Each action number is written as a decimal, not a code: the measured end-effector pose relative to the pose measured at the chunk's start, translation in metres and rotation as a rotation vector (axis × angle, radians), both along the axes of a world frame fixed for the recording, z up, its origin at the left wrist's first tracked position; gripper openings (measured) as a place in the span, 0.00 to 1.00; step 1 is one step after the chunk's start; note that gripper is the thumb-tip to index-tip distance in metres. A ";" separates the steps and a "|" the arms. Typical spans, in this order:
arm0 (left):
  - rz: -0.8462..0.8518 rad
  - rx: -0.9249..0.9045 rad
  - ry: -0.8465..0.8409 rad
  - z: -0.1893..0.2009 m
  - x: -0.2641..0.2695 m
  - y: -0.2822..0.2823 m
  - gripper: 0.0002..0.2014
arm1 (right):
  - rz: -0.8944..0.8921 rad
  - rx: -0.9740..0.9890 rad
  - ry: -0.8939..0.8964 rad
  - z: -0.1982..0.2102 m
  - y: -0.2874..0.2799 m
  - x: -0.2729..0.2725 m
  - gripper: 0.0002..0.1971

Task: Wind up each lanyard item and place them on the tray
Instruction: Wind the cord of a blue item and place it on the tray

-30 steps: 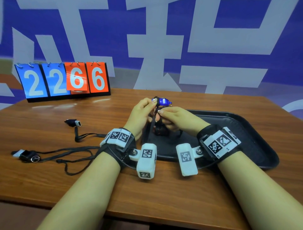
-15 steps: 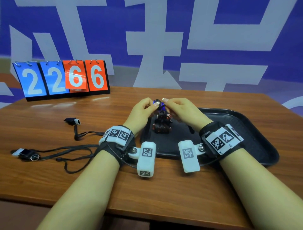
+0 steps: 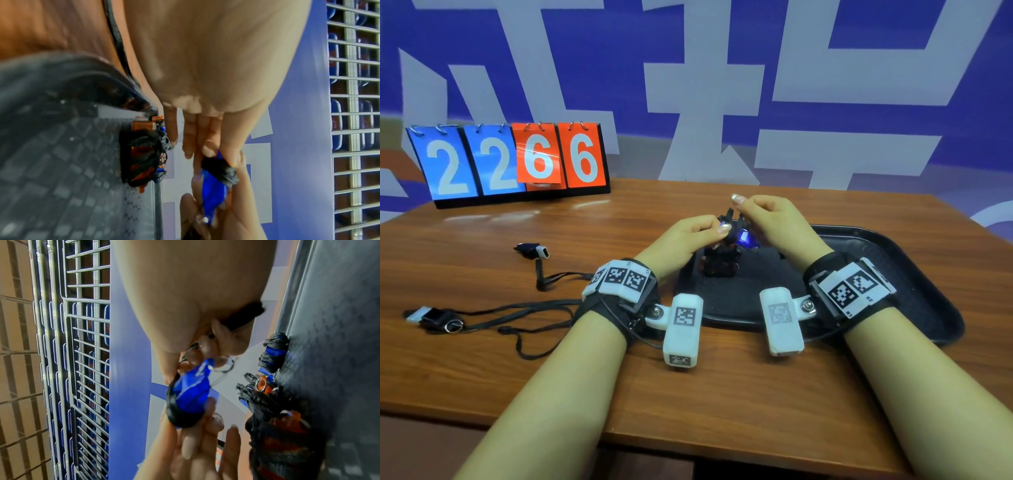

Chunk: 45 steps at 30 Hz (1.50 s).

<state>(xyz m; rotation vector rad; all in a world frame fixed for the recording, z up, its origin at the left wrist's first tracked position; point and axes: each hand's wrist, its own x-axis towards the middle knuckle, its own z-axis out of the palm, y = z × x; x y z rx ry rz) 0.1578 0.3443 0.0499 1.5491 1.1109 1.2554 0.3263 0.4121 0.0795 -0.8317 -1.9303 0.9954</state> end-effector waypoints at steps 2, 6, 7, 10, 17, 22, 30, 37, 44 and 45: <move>-0.042 -0.004 -0.049 0.002 0.001 -0.003 0.12 | 0.007 0.005 -0.002 0.002 -0.002 0.002 0.21; -0.117 -0.015 -0.171 0.005 -0.001 -0.002 0.17 | 0.023 -0.039 -0.006 0.003 -0.001 0.002 0.24; -0.121 -0.014 -0.211 0.006 -0.002 -0.002 0.15 | 0.034 -0.065 0.003 0.002 -0.001 0.002 0.25; -0.130 0.010 -0.331 0.005 -0.001 -0.001 0.09 | 0.066 -0.109 0.055 0.000 -0.005 -0.002 0.21; -0.065 0.029 -0.474 0.002 -0.003 0.003 0.12 | 0.131 -0.083 0.000 -0.002 -0.006 -0.008 0.17; -0.022 0.072 -0.549 0.005 -0.002 0.004 0.13 | 0.204 -0.153 -0.011 0.003 -0.017 -0.014 0.17; 0.078 0.073 -0.400 0.005 0.002 0.003 0.06 | 0.175 -0.167 -0.101 0.002 -0.016 -0.016 0.15; 0.231 0.121 -0.164 0.005 -0.001 0.004 0.12 | 0.186 -0.342 -0.031 0.010 -0.022 -0.014 0.22; 0.281 0.246 0.340 0.001 -0.007 0.009 0.08 | 0.032 -0.401 -0.055 0.006 -0.015 -0.009 0.26; 0.272 0.204 0.350 0.000 -0.007 0.010 0.09 | 0.034 -0.409 -0.054 0.004 -0.015 -0.008 0.25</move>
